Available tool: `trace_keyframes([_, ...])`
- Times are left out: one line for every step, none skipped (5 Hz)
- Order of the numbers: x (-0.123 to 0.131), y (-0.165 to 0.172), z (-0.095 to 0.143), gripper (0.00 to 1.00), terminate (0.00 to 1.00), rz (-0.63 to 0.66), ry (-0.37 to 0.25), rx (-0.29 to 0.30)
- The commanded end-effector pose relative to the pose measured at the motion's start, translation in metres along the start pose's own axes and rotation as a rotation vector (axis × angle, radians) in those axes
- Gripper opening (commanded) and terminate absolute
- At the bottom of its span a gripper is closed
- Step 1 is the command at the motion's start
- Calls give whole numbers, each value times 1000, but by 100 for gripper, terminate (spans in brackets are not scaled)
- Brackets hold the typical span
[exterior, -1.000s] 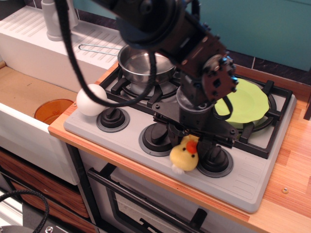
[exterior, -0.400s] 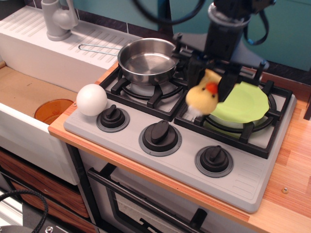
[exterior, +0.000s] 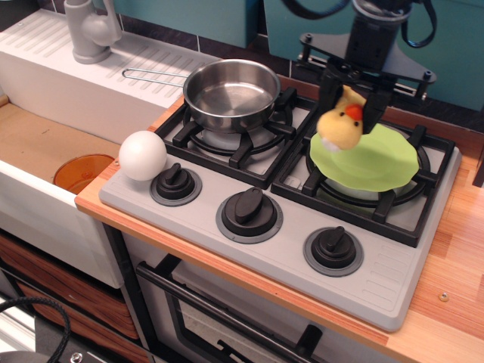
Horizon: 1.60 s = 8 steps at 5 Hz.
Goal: Put stuffedduck on plate and egg in pot or pan on stove
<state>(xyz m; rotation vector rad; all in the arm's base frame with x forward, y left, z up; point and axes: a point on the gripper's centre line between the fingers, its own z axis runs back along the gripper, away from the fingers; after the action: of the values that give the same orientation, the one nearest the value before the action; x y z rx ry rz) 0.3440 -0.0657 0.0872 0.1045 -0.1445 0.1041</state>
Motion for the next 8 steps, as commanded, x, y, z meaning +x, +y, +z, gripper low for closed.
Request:
trace_keyframes([24, -9, 1, 100, 0, 1, -70, -35])
trace_keyframes([20, -9, 6, 100, 0, -6, -57, -47])
trace_keyframes([16, -2, 17, 100, 0, -16, -28, -57])
trace_keyframes([18, 29, 38, 100, 0, -80, 22, -77])
trace_keyframes([24, 67, 52, 100, 0, -145, 38, -57])
trace_keyframes([16, 104, 65, 100, 0, -246, 64, -48])
trace_keyframes([16, 104, 65, 100, 0, -246, 64, -48])
trace_keyframes([16, 104, 65, 100, 0, -246, 64, -48])
